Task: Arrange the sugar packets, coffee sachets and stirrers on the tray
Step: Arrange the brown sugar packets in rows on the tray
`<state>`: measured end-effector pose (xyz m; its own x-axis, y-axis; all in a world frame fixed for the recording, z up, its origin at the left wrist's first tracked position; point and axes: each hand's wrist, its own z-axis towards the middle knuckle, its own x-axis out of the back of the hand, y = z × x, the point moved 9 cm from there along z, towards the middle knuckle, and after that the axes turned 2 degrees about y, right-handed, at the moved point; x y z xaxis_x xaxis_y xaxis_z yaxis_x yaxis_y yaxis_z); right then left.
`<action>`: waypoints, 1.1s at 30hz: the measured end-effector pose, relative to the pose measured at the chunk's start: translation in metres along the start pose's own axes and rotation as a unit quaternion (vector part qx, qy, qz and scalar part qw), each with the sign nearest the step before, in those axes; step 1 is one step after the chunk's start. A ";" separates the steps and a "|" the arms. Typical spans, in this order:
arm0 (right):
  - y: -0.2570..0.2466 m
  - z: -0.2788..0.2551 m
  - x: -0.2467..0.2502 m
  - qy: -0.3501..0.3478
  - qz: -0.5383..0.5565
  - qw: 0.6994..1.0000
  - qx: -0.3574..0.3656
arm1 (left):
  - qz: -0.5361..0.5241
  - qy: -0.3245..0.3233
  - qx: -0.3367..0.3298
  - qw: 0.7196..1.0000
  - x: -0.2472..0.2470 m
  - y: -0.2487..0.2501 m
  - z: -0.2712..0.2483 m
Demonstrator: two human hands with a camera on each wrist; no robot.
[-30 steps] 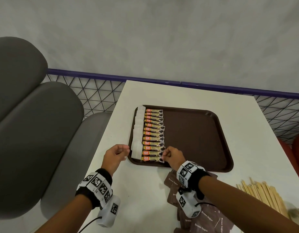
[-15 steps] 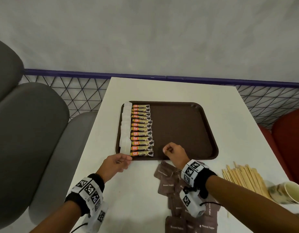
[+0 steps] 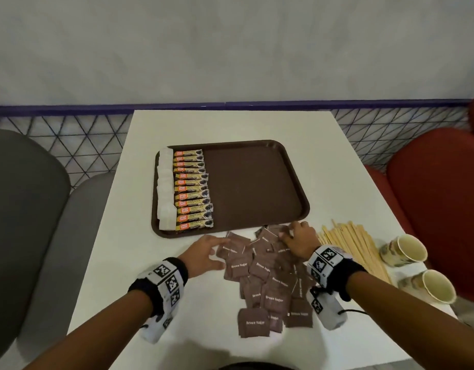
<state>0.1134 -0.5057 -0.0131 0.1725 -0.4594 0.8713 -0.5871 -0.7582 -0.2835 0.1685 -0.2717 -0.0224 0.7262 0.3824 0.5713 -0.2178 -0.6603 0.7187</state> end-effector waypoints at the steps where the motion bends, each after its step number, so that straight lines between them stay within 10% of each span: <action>1: -0.003 -0.003 -0.003 0.003 0.019 1.000 -0.008 | 0.010 -0.001 0.001 1.000 -0.004 0.003 0.002; 33: -0.069 -0.029 -0.042 -0.177 0.200 0.957 0.116 | 0.048 0.091 0.020 0.995 -0.021 0.008 -0.004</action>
<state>0.1237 -0.4207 -0.0183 0.2510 -0.8312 0.4961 -0.4784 -0.5521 -0.6829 0.1491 -0.2827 -0.0275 0.5728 0.4237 0.7017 -0.2528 -0.7230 0.6429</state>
